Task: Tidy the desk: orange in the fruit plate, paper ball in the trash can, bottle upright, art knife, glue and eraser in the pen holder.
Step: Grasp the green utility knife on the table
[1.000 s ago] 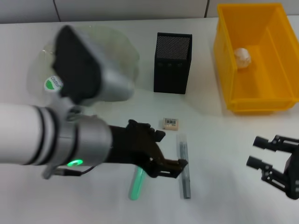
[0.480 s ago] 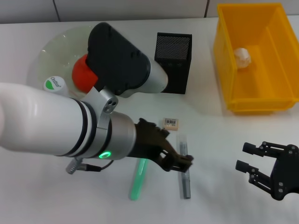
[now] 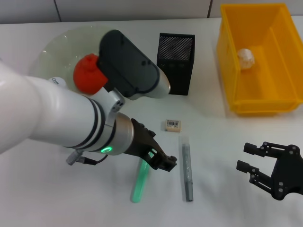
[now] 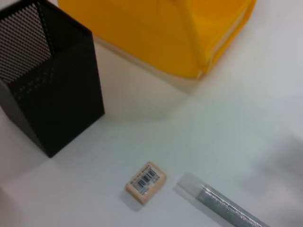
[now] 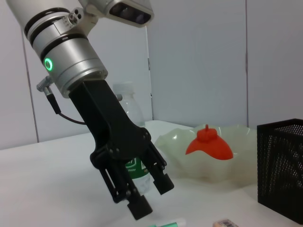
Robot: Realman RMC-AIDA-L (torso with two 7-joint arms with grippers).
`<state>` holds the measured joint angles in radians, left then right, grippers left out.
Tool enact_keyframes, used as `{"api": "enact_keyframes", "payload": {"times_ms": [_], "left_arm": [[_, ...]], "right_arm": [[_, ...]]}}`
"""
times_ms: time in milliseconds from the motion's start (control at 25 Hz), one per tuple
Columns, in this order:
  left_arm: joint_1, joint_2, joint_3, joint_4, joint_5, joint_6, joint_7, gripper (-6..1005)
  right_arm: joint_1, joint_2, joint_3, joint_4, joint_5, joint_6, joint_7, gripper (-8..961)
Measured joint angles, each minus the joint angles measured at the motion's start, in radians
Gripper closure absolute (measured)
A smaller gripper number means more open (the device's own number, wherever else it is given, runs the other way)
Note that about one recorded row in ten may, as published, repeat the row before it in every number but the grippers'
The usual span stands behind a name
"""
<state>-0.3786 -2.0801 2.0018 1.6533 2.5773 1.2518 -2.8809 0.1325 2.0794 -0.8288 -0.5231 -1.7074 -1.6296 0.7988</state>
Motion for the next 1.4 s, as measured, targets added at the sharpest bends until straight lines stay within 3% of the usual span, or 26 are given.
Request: {"api": "enact_keyframes", "payload": {"times_ms": [560,1400], "left_arm": [[-0.055,0.000,0.005,-0.109,0.007,0.034,0.000,268],[-0.096,0.000,0.007,-0.132,0.003,0.102,0.000,288]], "right_arm": [[0.013,0.001,-0.001,0.020,-0.001,0.030,-0.001,533],[0.013,0.002,-0.003,0.020,-0.006,0.033,0.006,537]]}}
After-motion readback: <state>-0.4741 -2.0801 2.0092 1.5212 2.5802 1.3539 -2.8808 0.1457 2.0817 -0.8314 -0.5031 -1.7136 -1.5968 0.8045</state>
